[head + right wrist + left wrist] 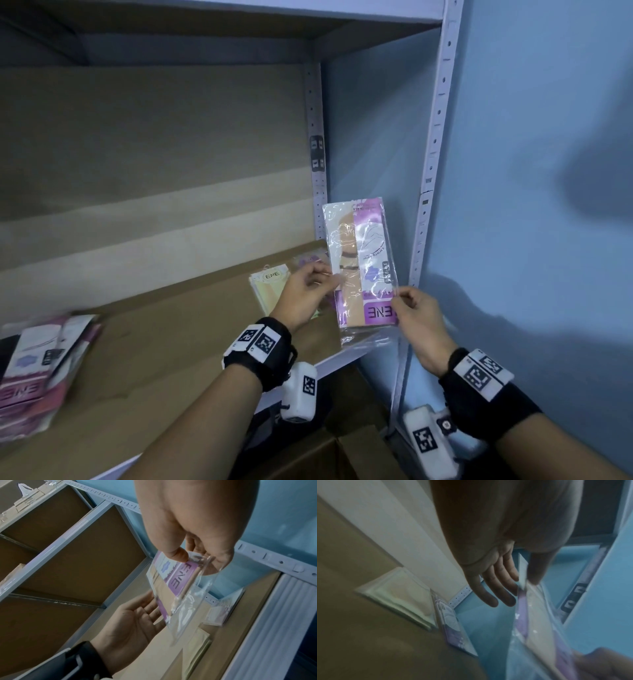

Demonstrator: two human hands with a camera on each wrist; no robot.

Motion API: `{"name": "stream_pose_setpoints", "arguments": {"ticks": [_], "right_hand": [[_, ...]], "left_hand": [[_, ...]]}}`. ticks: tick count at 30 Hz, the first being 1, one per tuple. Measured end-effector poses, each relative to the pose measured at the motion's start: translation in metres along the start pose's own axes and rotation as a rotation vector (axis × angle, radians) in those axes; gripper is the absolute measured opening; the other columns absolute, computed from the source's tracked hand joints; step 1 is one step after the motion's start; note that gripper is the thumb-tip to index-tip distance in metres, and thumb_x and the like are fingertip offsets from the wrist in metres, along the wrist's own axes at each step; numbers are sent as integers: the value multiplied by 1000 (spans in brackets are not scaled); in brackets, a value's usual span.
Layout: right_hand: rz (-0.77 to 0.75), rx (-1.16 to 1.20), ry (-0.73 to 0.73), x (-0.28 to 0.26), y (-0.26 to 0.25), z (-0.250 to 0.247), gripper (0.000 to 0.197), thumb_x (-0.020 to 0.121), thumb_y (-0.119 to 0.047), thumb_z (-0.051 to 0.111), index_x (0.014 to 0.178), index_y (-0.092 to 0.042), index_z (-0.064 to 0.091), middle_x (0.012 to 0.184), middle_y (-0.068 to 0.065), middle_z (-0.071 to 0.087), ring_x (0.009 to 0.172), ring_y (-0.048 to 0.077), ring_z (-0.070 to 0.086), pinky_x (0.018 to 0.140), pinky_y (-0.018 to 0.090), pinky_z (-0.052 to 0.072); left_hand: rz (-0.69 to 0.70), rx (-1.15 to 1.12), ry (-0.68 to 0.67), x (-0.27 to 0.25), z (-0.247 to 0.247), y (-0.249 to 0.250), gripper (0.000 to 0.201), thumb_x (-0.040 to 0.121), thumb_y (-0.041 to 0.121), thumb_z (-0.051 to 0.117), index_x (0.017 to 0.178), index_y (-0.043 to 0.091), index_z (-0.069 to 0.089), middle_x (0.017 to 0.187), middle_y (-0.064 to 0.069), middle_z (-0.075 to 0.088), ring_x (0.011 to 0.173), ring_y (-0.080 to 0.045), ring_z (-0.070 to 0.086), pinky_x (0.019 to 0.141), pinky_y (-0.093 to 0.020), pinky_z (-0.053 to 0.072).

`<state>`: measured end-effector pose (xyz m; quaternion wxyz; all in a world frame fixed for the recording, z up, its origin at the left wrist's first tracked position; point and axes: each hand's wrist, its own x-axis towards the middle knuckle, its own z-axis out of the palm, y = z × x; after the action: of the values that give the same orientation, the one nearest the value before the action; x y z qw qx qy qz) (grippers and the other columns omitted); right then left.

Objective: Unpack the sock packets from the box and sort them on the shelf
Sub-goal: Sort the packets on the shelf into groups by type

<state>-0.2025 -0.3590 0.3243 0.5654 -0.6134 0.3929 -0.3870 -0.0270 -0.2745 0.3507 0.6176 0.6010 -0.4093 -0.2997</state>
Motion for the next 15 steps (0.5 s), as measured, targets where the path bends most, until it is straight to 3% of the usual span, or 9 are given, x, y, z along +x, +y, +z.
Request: {"name": "stream_pose_setpoints", "arguments": {"ticks": [3, 7, 11, 15], "right_hand": [[15, -12, -43, -3, -1, 5, 15, 95, -6, 50, 101, -8, 64, 101, 14, 70, 92, 26, 68, 90, 43, 55], [-43, -134, -38, -7, -6, 2, 28, 92, -10, 57, 120, -13, 57, 118, 0, 62, 101, 14, 60, 83, 24, 49], [-379, -328, 115, -4, -20, -7, 43, 87, -12, 63, 127, -16, 50, 124, -2, 48, 106, 12, 51, 88, 24, 42], [-733, -611, 106, -4, -37, -10, 42, 87, -14, 61, 127, -18, 52, 126, -1, 46, 120, 16, 41, 105, 31, 31]], "left_hand": [[-38, -11, 63, -7, 0, 3, 18, 85, 2, 67, 100, 3, 57, 80, -9, 65, 70, -24, 63, 73, -41, 55], [-32, 56, 67, -6, -16, 12, 19, 84, -3, 66, 101, 3, 60, 76, -9, 64, 64, -16, 64, 60, -29, 57], [28, 471, 0, 5, -40, 33, 18, 83, 1, 67, 89, 18, 65, 74, -2, 63, 67, -13, 60, 62, -24, 53], [129, 1033, -199, 13, -48, 57, 18, 85, 13, 65, 99, 24, 70, 85, 3, 64, 78, -12, 57, 72, -23, 44]]}}
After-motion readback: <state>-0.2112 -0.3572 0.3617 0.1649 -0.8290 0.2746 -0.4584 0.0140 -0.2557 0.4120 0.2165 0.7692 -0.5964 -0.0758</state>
